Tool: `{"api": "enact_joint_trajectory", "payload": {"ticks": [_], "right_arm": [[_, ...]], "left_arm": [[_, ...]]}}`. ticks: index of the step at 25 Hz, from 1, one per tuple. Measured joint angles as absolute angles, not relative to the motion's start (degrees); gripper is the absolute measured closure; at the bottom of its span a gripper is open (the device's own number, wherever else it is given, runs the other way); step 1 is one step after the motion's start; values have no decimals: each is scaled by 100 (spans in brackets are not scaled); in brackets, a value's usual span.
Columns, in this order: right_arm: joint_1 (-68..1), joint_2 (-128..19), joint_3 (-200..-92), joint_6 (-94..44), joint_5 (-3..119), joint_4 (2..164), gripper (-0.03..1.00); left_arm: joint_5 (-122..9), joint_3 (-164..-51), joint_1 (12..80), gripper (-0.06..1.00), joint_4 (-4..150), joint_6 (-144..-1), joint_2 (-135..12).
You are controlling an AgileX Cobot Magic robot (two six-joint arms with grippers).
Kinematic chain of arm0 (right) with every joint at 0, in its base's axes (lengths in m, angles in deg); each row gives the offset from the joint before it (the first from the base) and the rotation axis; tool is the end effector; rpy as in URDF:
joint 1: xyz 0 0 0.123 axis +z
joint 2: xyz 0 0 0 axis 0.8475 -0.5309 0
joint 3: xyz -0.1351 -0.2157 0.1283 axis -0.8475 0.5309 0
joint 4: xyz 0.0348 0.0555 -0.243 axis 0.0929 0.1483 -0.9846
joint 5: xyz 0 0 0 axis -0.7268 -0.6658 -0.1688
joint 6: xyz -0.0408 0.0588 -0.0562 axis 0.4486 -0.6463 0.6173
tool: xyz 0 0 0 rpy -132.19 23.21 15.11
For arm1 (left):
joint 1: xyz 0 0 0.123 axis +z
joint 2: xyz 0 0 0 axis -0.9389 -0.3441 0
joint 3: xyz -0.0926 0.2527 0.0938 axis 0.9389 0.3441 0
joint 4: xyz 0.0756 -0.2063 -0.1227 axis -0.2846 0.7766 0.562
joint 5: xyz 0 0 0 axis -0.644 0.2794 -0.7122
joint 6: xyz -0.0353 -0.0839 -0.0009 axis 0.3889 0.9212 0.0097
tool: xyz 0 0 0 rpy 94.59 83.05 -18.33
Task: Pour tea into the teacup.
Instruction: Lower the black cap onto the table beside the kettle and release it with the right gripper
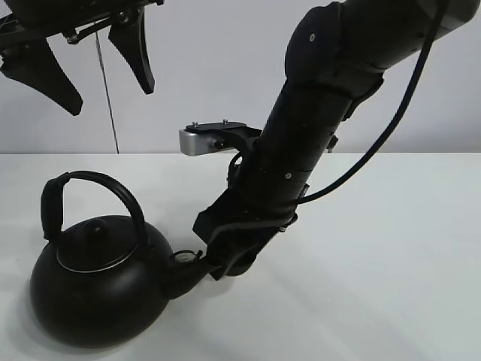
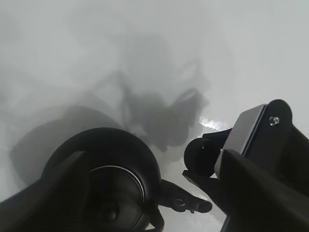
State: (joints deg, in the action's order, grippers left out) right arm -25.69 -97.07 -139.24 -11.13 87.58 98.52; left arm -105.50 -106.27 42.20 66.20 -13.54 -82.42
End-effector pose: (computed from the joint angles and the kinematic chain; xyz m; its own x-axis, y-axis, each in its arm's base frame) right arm 0.3210 0.2297 0.1389 -0.6032 -0.7256 -0.3312 -0.7930 0.5902 0.1511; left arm 0.3049 -0.1695 0.2978 -0.9341 -0.0555 -0.3527 0.0534 0.9550 -0.2918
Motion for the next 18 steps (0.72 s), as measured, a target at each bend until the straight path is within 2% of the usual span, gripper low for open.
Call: {"api": "enact_joint_trajectory", "payload": {"ticks": [18], "right_arm": [[-2569, -10044, -13930, -2339, 8508, 9857, 57]], "left_arm": [[-10550, -10627, 4220, 40, 6620, -1354, -8242]]}}
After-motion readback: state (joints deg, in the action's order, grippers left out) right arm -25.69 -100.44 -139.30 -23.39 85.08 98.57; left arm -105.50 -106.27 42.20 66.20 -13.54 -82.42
